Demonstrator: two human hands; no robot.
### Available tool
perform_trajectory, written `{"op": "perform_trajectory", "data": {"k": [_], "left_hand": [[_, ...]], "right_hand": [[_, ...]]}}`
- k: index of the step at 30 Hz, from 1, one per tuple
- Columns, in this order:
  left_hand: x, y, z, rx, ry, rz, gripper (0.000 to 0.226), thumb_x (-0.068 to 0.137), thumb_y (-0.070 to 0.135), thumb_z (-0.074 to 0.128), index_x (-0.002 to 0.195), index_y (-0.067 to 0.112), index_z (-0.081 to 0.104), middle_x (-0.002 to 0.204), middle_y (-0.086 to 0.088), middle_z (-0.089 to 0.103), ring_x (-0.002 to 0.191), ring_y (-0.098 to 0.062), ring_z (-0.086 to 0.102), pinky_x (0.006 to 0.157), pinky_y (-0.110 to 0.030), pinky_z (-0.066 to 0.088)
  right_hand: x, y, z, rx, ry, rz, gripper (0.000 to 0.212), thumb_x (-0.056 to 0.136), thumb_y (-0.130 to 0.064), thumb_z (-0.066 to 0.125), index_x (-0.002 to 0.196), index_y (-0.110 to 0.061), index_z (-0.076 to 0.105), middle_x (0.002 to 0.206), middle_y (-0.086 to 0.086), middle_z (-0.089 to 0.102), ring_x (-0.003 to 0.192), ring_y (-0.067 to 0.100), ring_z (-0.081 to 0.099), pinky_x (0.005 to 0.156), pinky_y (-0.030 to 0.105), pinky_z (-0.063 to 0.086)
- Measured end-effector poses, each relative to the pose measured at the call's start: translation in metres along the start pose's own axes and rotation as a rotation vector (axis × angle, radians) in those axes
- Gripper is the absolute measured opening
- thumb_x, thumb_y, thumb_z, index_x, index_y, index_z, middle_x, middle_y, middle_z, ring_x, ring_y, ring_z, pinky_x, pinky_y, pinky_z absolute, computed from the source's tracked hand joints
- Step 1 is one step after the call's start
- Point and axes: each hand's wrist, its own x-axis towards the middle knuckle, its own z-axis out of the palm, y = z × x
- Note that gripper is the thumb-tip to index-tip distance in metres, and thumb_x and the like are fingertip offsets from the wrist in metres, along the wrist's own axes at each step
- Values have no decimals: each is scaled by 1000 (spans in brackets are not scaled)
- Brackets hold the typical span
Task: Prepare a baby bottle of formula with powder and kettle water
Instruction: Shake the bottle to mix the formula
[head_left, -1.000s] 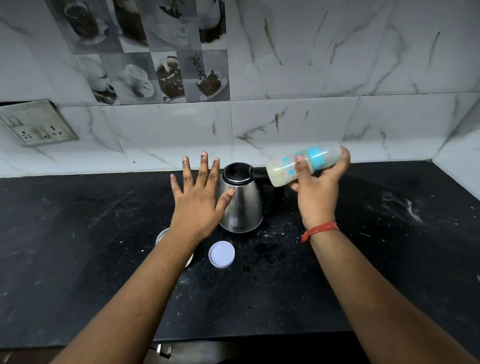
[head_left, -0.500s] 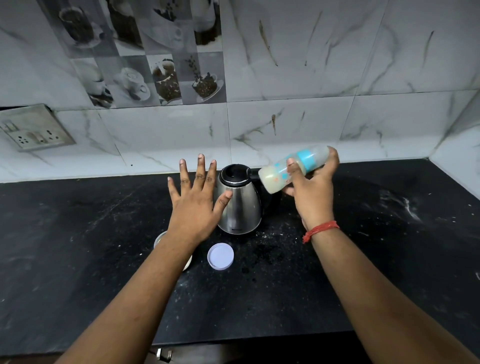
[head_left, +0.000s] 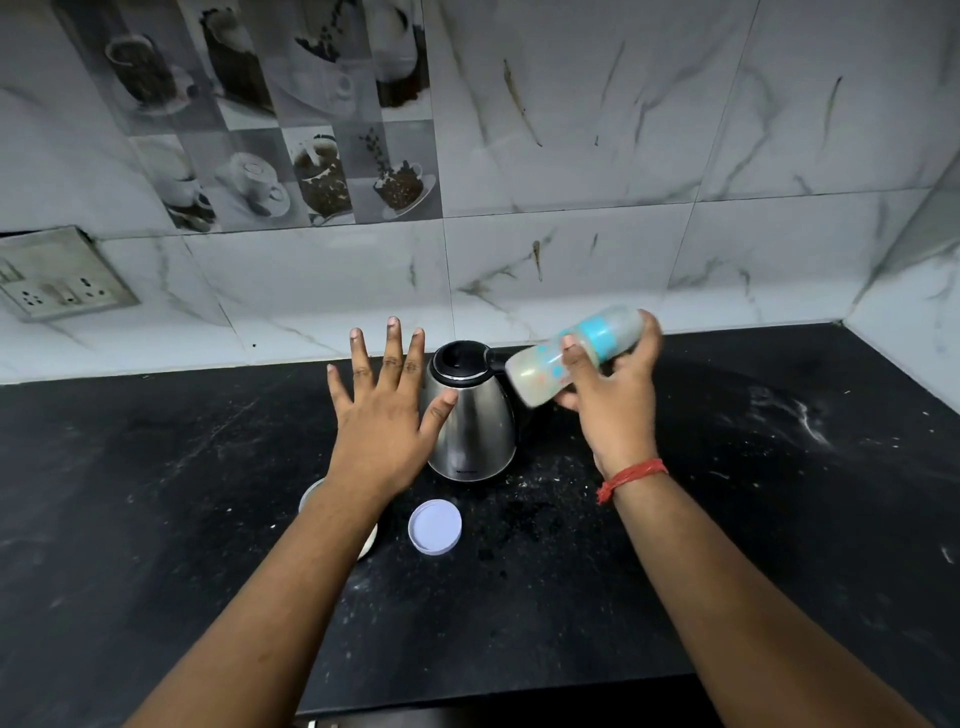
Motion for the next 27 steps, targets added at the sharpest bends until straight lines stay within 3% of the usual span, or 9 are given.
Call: {"op": "perform_trajectory", "data": {"k": [2, 6, 9, 13, 17, 21, 25, 27], "left_hand": [[0, -1, 0, -3, -1, 0, 92, 84, 84, -15, 162, 36, -12, 169, 9, -25, 154, -29, -31, 123, -66, -7], [1, -1, 0, -1, 2, -9, 92, 84, 84, -14, 162, 35, -11, 170, 7, -23, 154, -30, -30, 123, -65, -8], [1, 0, 0, 2, 1, 1, 91, 84, 83, -14, 162, 35, -12, 170, 8, -24, 154, -30, -30, 123, -65, -9], [1, 1, 1, -3, 0, 2, 90, 86, 83, -12, 162, 35, -12, 169, 8, -25, 154, -30, -31, 123, -65, -9], [2, 1, 0, 1, -6, 8, 89, 86, 82, -12, 162, 36, -13, 169, 9, -26, 153, -29, -32, 123, -65, -9], [3, 1, 0, 2, -7, 1, 89, 85, 83, -12, 161, 36, -15, 168, 9, -27, 153, -29, -32, 123, -65, -9], [3, 0, 1, 2, -8, 4, 88, 86, 83, -12, 161, 36, -15, 166, 10, -30, 153, -29, -32, 123, -65, -9], [4, 1, 1, -13, -7, 0, 90, 85, 83, -12, 161, 36, -13, 167, 10, -28, 153, -30, -32, 123, -65, -9]], "right_hand": [[1, 0, 0, -79, -112, 27, 77, 88, -25, 79, 146, -41, 32, 126, 5, 61, 103, 23, 73, 69, 49, 65], [5, -5, -4, 63, 92, -16, 77, 92, -26, 74, 151, -36, 25, 118, -2, 63, 100, 19, 73, 69, 43, 65], [4, -6, -1, -47, -101, 23, 79, 91, -25, 76, 151, -38, 26, 124, 5, 62, 103, 21, 72, 69, 44, 65], [7, -5, -2, 56, 73, -16, 78, 92, -26, 74, 151, -37, 23, 121, -2, 61, 103, 18, 72, 71, 44, 64], [6, -5, -1, -87, -151, 29, 77, 91, -25, 76, 149, -38, 27, 128, 6, 59, 104, 22, 72, 71, 48, 65], [7, -4, -4, 50, 41, -4, 80, 92, -25, 74, 152, -37, 22, 122, -2, 60, 103, 18, 72, 73, 47, 64], [7, -4, -2, -77, -163, 47, 77, 90, -26, 77, 149, -39, 29, 127, 6, 60, 105, 23, 72, 72, 52, 64], [8, -7, -1, 32, -30, 35, 79, 92, -26, 75, 151, -37, 25, 127, 5, 60, 106, 22, 72, 72, 49, 65]]}}
